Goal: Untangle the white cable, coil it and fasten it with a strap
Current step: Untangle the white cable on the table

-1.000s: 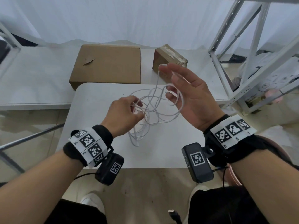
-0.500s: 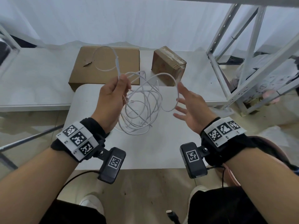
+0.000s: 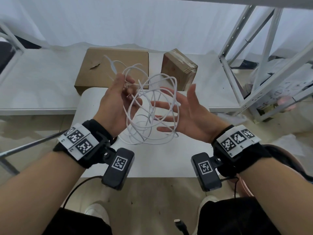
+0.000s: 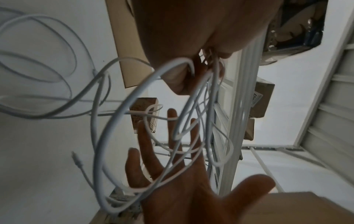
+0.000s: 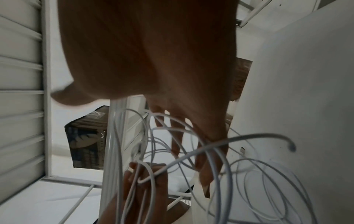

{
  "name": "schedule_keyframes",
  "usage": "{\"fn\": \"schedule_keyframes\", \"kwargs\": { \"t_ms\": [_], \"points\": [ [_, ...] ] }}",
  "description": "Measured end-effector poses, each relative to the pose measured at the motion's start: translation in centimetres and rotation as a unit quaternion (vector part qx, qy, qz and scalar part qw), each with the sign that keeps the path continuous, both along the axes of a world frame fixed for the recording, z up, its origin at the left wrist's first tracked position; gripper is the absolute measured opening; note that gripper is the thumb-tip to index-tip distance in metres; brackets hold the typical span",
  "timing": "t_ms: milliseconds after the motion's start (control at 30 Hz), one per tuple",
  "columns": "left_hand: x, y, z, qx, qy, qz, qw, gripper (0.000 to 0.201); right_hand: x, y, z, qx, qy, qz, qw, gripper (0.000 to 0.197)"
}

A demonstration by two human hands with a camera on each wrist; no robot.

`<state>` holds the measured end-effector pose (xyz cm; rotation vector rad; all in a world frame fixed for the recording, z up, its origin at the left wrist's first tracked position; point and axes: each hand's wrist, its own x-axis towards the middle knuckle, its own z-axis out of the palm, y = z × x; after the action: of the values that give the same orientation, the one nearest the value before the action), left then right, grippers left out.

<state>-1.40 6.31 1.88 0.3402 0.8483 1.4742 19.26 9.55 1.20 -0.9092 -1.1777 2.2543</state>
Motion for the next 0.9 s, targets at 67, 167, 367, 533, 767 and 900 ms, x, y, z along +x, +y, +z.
{"fn": "schedule_keyframes", "kwargs": {
  "t_ms": [67,167,367,533,767,900],
  "points": [
    [-0.5,0.2,-0.3,-0.016,-0.025,0.019,0.999,0.038,0.0,-0.1,0.2,0.021,-0.044,0.001,0.999,0.096],
    [-1.2,0.5,-1.1,-0.036,-0.045,0.035,0.998,0.034,0.1,-0.5,-0.2,0.097,-0.177,0.003,0.979,0.087],
    [-1.0,0.4,-0.8,-0.038,0.026,0.015,0.999,0.032,0.1,-0.9,-0.8,0.208,-0.282,0.004,0.937,0.066],
    [-0.1,0.1,-0.6,-0.07,0.167,-0.034,0.983,0.017,-0.1,-0.6,-0.4,0.172,-0.271,-0.119,0.939,0.035],
    [0.1,-0.3,-0.9,-0.065,0.313,-0.104,0.942,0.02,-0.3,-0.4,-0.5,0.124,-0.303,-0.16,0.931,0.041],
    [0.4,-0.6,-1.4,-0.039,0.467,-0.084,0.88,0.018,0.0,0.2,-0.8,0.167,-0.345,-0.213,0.899,0.035]
  ]
}}
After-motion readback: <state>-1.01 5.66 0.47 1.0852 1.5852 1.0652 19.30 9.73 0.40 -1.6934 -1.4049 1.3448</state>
